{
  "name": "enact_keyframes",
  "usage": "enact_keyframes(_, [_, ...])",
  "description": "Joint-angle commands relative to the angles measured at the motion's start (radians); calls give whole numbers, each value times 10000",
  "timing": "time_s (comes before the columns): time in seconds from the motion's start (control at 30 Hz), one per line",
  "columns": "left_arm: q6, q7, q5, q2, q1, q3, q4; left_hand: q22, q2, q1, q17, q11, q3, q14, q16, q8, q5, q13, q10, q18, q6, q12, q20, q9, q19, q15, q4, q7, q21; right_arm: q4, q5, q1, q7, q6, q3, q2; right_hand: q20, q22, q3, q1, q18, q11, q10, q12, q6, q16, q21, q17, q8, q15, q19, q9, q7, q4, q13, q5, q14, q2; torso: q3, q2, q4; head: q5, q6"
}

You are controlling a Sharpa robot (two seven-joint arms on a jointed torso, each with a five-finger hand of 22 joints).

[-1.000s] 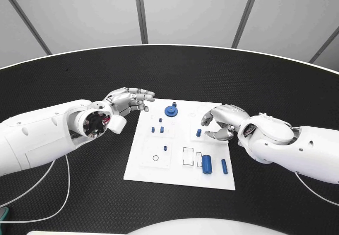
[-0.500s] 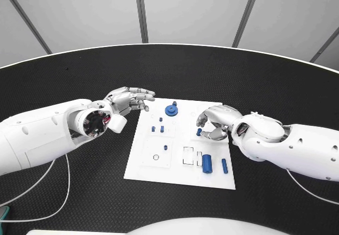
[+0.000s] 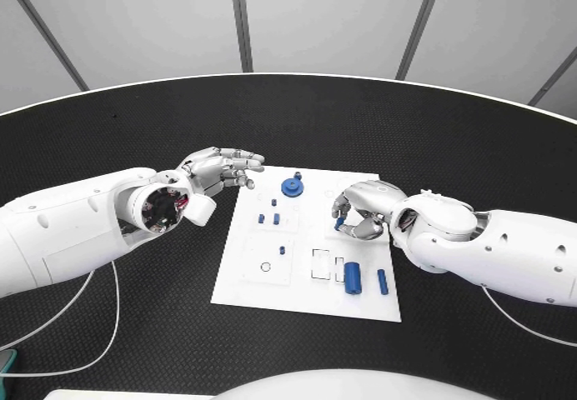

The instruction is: Assemble the parts on the task board

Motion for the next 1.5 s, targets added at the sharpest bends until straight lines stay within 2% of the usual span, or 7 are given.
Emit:
enact_keyframes(0.03, [18,-10,0,-3,0,0,5,-8,95,-6,-9,-28,-41,-66,-22,-34,18,9,-68,69,-50,18,46,-7,58,-28,-17,-17,-29,-11,0,-1,-13,33,0,7,-69,17,76,78,38,-15,96,54,98,28,25,72,51,-73,53,12,0,-3,17,37,504,26,7,-2,-2,15,-16])
enact_keyframes(0.7, [31,-40,0,1,1,0,5,-11,110,-7,-12,-26,-44,-67,-19,-32,18,11,-73,68,-49,26,46,-7,63,-28,-10,-13,-31,-47,1,-12,-8,157,-1,103,-115,76,89,147,20,-62,378,190,473,66,78,129,234,-114,94,97,-44,23,61,36,524,194,5,-5,-2,25,-54])
enact_keyframes(0.9, [28,-42,0,2,1,1,1,-11,110,-7,-12,-26,-44,-67,-19,-32,18,11,-73,68,-49,26,46,-7,63,-28,-10,-13,-31,-62,1,-27,7,66,-1,130,-185,113,169,408,15,-168,713,300,867,78,106,145,442,-201,119,213,-121,-92,148,-34,531,476,2,-6,-6,28,-72])
enact_keyframes(0.97, [29,-43,0,3,1,1,0,-15,121,-17,-15,-23,-54,-67,-14,-30,16,12,-81,67,-52,34,48,-7,66,-25,2,-10,-35,-54,1,-32,22,8,-1,134,-234,121,206,606,15,-234,908,354,1056,77,106,146,572,-257,123,307,-161,-230,214,-94,531,618,4,-5,-6,31,-70])
enact_keyframes(1.2, [33,-45,0,8,1,1,-10,-16,125,-14,-17,-23,-55,-67,-12,-30,17,13,-84,67,-52,37,48,-7,68,-25,1,-11,-37,-6,0,-41,60,-178,-1,132,-282,165,213,767,3,-279,1092,371,1171,103,142,194,681,-298,140,424,-180,-381,298,-136,543,718,6,-11,-8,31,-83])
enact_keyframes(1.5, [46,-52,0,24,1,0,-54,-17,130,-4,-18,-25,-53,-68,-11,-29,18,13,-86,68,-53,41,47,-7,69,-26,-3,-12,-37,486,1,-41,10,-444,6,-245,-290,195,221,803,-6,-283,1112,366,1178,117,175,219,693,-304,152,444,-178,-424,313,-127,548,717,2,-38,-18,18,-76])
